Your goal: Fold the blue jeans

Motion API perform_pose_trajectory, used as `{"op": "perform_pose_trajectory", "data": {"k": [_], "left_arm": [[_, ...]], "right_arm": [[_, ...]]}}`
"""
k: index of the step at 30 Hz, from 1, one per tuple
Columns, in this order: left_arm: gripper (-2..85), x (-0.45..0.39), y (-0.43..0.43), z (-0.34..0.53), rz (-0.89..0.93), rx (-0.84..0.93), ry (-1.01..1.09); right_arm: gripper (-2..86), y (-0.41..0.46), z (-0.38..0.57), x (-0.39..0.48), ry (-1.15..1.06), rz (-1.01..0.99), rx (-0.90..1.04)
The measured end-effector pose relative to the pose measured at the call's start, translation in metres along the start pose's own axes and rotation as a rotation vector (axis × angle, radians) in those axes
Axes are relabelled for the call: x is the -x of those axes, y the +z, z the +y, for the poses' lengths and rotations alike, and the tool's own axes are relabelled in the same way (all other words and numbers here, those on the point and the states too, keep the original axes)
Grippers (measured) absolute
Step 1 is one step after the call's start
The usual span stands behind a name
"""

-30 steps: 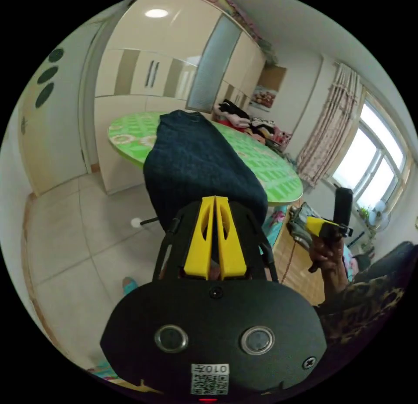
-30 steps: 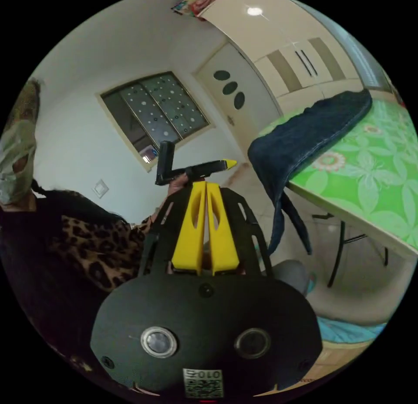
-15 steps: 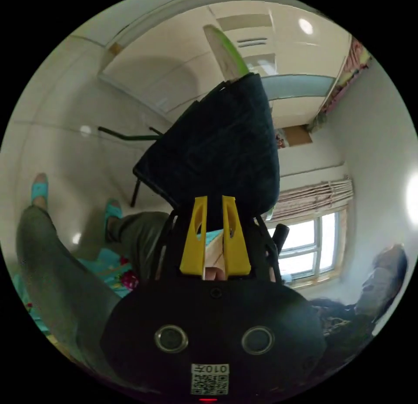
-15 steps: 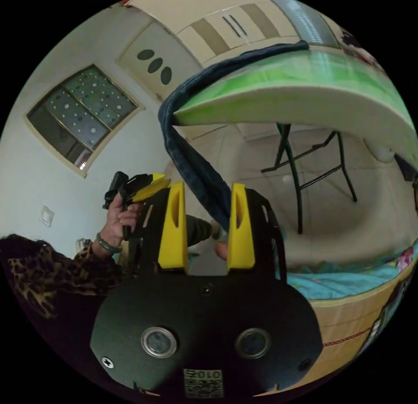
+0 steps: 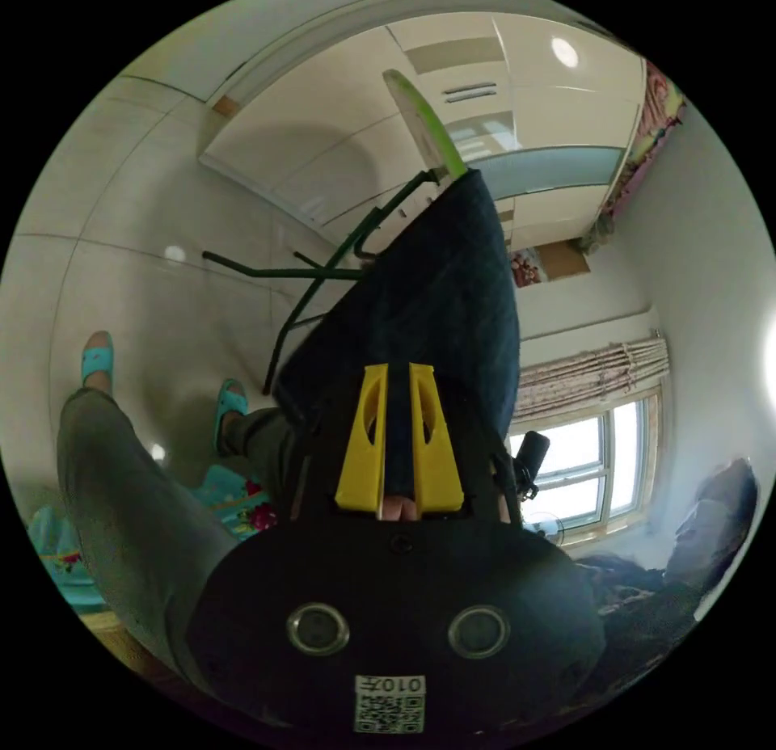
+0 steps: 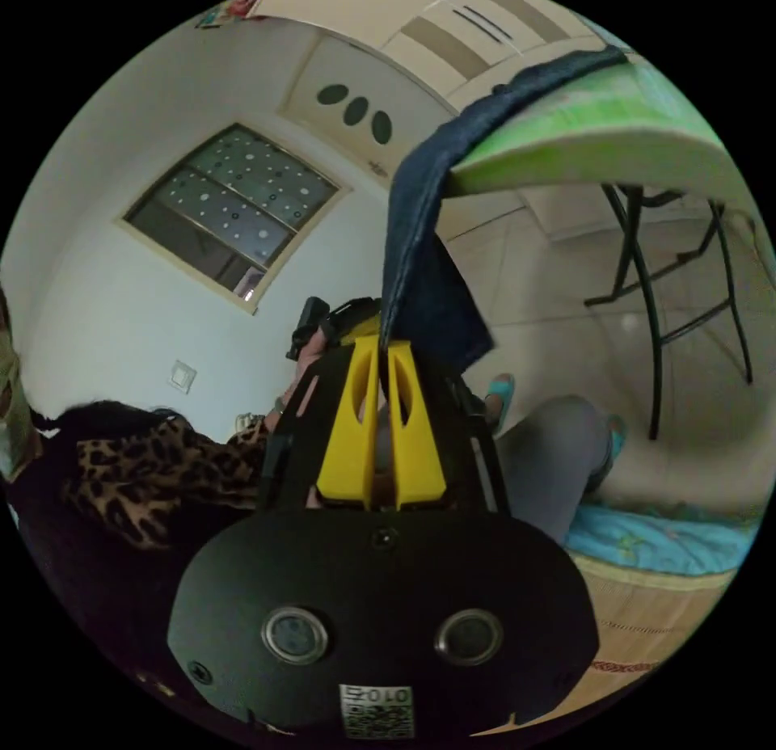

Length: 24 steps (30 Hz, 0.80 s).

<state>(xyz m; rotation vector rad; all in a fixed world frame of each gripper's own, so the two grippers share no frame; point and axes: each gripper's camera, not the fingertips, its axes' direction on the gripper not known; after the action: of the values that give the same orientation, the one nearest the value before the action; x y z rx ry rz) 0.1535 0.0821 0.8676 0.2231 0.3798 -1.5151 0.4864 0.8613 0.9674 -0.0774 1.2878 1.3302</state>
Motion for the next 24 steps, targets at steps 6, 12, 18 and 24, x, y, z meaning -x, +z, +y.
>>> {"op": "perform_pose_trajectory", "data": {"k": [6,12,18,24], "left_arm": [[6.5,0.037,-0.002,-0.005,0.015,0.035,-0.051],[9.5,0.076,0.029,-0.003,0.220,0.171,-0.106],[15.8,0.098,0.063,0.014,0.703,0.261,-0.127],[20.7,0.112,0.049,0.024,0.852,0.182,-0.212]], "right_arm": [[3.6,-0.042,-0.012,-0.004,-0.069,-0.365,-0.093],[4.9,-0.057,-0.056,0.035,-0.107,-0.237,-0.038],[4.9,-0.066,-0.075,0.003,0.057,-0.525,-0.114],[3.7,-0.076,-0.096,0.005,0.070,-0.519,-0.085]]}}
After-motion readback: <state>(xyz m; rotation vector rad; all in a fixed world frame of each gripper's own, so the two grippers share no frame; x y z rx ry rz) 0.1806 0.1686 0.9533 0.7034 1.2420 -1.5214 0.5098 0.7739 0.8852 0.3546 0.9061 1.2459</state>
